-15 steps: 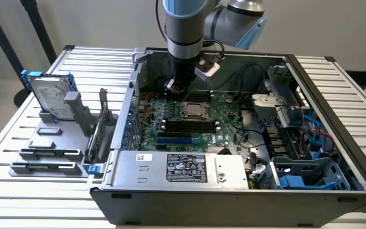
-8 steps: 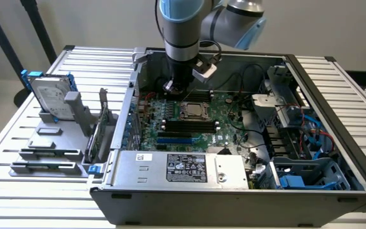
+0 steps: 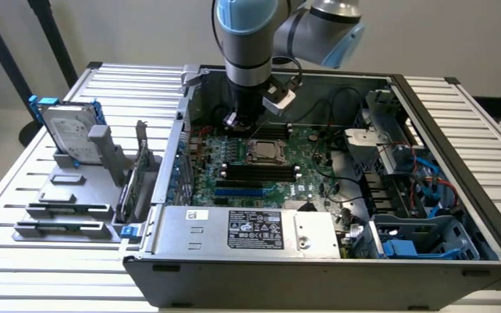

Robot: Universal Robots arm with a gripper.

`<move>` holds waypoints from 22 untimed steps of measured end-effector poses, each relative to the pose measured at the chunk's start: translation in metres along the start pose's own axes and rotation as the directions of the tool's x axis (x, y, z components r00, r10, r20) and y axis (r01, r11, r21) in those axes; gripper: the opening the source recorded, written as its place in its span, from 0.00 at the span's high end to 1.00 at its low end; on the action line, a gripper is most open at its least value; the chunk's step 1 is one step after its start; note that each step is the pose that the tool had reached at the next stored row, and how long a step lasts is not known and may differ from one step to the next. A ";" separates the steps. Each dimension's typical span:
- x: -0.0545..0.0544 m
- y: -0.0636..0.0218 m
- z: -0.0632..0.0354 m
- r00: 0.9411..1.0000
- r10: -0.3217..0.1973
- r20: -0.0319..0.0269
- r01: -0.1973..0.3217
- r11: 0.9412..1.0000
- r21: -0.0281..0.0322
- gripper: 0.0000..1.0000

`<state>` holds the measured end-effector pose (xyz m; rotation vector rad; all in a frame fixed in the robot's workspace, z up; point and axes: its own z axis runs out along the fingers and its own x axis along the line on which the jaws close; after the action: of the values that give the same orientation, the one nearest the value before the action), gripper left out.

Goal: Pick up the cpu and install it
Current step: 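Install the first cpu locking lever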

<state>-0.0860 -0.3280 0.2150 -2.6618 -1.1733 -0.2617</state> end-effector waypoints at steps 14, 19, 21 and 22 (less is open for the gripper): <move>-0.001 0.0006 0.0055 1.000 0.000 0.006 0.000 1.000 -0.007 0.89; -0.002 0.0009 0.0074 1.000 0.000 0.006 0.000 1.000 -0.007 0.89; -0.002 0.0010 0.0081 1.000 0.000 0.006 0.000 1.000 -0.007 0.89; -0.002 0.0012 0.0084 1.000 0.000 0.006 0.000 1.000 -0.007 0.89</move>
<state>-0.0859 -0.3279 0.2063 -2.6707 -1.1759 -0.2589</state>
